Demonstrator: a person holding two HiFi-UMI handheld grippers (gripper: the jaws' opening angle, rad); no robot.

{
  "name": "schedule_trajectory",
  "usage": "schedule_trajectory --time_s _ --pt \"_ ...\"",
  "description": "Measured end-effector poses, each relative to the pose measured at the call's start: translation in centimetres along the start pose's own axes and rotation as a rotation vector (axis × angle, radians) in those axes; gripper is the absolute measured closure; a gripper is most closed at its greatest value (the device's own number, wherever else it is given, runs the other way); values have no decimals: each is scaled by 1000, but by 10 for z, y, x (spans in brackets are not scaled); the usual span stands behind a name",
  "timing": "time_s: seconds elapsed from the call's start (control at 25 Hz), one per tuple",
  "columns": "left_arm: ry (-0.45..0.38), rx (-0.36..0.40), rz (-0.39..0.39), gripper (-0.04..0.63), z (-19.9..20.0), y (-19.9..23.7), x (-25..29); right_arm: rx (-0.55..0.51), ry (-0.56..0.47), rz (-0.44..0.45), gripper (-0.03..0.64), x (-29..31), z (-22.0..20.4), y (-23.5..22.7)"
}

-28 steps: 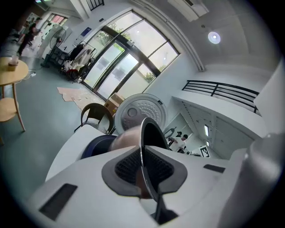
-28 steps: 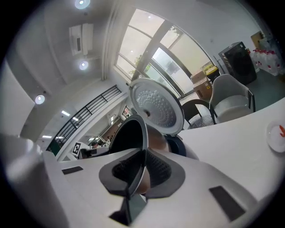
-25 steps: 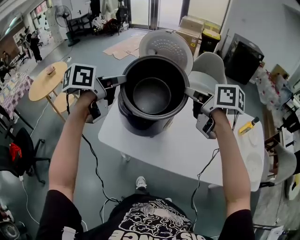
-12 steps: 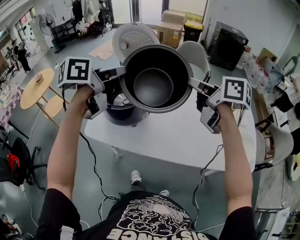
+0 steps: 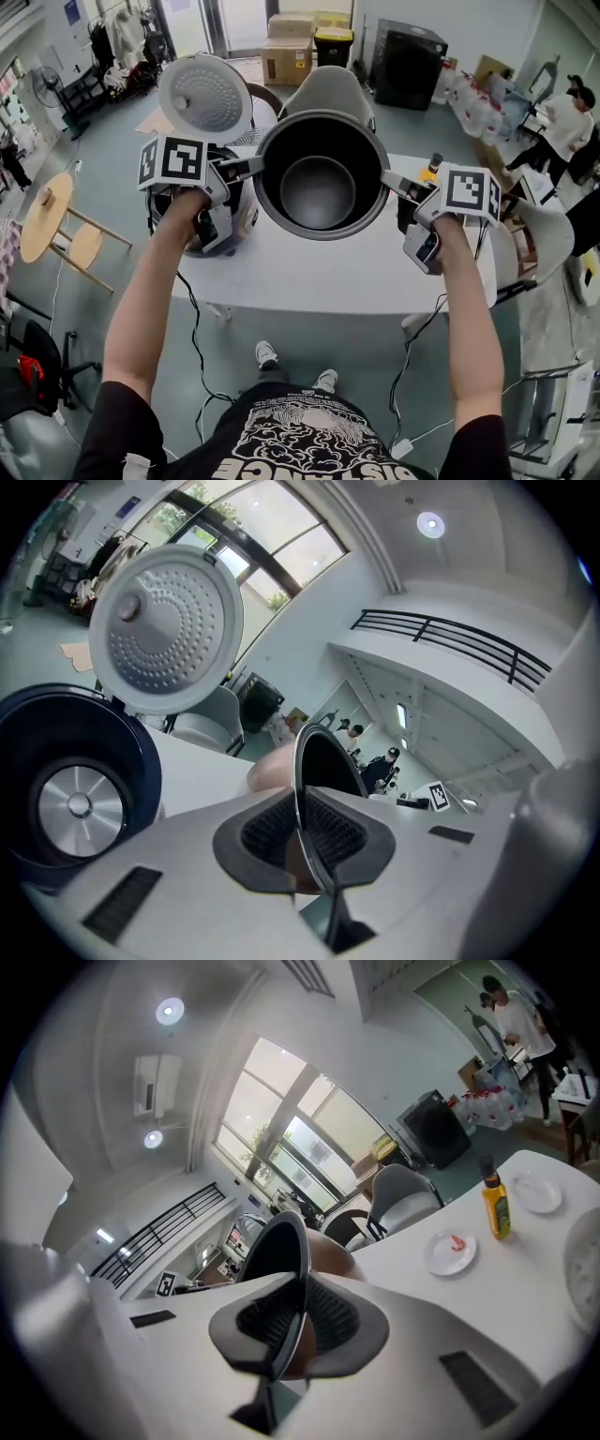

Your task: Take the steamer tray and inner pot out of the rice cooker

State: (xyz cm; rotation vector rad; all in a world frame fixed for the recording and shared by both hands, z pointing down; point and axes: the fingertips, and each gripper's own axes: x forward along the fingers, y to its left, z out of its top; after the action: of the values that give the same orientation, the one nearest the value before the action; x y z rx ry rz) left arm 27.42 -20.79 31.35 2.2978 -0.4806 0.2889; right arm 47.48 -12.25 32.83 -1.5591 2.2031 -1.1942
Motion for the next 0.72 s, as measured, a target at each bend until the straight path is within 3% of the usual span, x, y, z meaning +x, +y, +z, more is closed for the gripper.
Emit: schedule_trajectory --time_s 0.28,0.72 --pt "130 -25 -2 548 -69 16 58 104 -14 -114 572 -29 -45 -63" --pt "298 -81 25 545 -123 63 148 224 24 -269 569 -26 -74 -159"
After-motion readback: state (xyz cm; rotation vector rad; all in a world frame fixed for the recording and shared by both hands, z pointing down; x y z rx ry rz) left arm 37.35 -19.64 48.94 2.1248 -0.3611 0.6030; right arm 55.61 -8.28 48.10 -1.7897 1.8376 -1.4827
